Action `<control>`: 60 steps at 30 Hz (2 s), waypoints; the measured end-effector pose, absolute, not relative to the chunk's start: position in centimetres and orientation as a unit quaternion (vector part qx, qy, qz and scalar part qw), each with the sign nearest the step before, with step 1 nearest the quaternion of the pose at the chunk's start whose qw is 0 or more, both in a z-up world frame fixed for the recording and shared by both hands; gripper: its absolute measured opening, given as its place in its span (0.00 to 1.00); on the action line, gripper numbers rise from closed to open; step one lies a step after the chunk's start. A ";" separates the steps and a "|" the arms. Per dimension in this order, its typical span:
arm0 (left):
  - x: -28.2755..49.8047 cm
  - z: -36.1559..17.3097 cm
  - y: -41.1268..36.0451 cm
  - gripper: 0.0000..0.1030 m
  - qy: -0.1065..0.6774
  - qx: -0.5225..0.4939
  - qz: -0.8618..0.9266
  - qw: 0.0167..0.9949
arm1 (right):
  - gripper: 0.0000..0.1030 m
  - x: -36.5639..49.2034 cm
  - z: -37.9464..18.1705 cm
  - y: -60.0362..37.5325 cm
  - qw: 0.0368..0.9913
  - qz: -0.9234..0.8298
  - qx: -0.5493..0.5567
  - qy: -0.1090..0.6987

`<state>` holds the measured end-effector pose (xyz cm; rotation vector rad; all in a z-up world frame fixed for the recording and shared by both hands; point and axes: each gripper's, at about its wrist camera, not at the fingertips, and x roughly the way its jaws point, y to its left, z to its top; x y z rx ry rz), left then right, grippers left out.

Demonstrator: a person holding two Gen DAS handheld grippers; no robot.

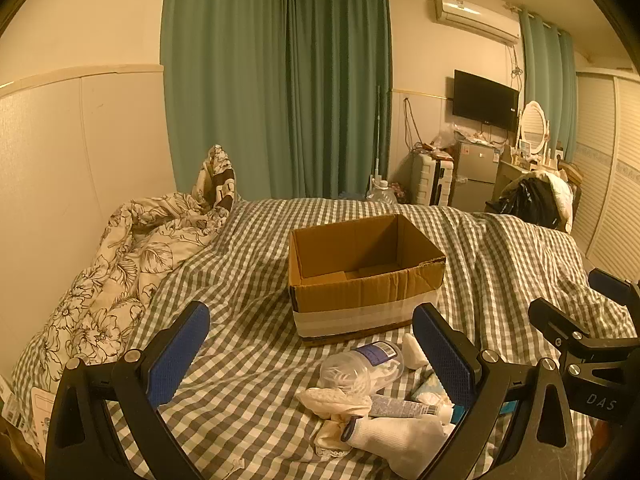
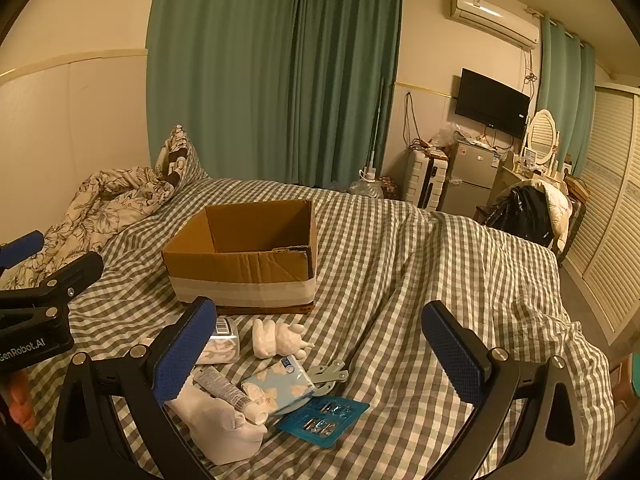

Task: Organize objects
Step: 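Move both tools toward the scattered items beside the cardboard box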

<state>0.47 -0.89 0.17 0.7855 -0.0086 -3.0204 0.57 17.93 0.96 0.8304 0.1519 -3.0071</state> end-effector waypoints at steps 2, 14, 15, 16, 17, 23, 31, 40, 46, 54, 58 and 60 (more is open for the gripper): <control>0.5 0.1 -0.9 1.00 -0.003 0.251 -0.968 0.011 | 1.00 0.5 1.0 17.9 0.009 -0.963 0.266 0.048; 0.6 -0.2 -0.9 1.00 -0.003 0.254 -0.967 0.012 | 1.00 0.6 0.8 17.5 0.013 -0.962 0.267 0.052; 0.7 -0.3 -0.9 1.00 -0.004 0.254 -0.967 0.012 | 1.00 0.7 0.8 17.5 0.014 -0.962 0.267 0.053; 0.6 -0.2 -0.9 1.00 -0.003 0.254 -0.967 0.012 | 1.00 0.7 0.8 17.5 0.014 -0.962 0.266 0.054; 0.6 -0.2 -0.9 1.00 -0.003 0.254 -0.967 0.012 | 1.00 0.7 0.8 17.4 0.014 -0.962 0.266 0.054; 0.6 -0.1 -1.0 1.00 -0.003 0.255 -0.967 0.013 | 1.00 0.9 0.9 17.3 0.015 -0.962 0.265 0.056; 0.9 0.1 -1.3 1.00 -0.006 0.250 -0.968 0.012 | 1.00 1.3 1.2 16.9 0.017 -0.963 0.262 0.061; 1.2 0.1 -1.9 1.00 -0.013 0.249 -0.968 0.015 | 1.00 1.8 1.3 16.1 0.022 -0.962 0.261 0.071; 1.1 -1.1 -2.6 1.00 -0.015 0.262 -0.965 0.019 | 1.00 1.6 0.3 15.2 0.032 -0.957 0.275 0.081; 0.2 -5.5 -4.4 1.00 -0.026 0.307 -0.950 0.040 | 1.00 -0.1 -5.5 13.1 0.066 -0.929 0.349 0.104; -0.2 -8.1 -5.1 1.00 -0.029 0.335 -0.940 0.047 | 0.96 -1.2 -9.5 11.9 0.104 -0.904 0.402 0.099; -0.4 -9.2 -5.3 1.00 -0.030 0.348 -0.936 0.050 | 0.94 -1.6 -11.5 11.3 0.119 -0.890 0.429 0.097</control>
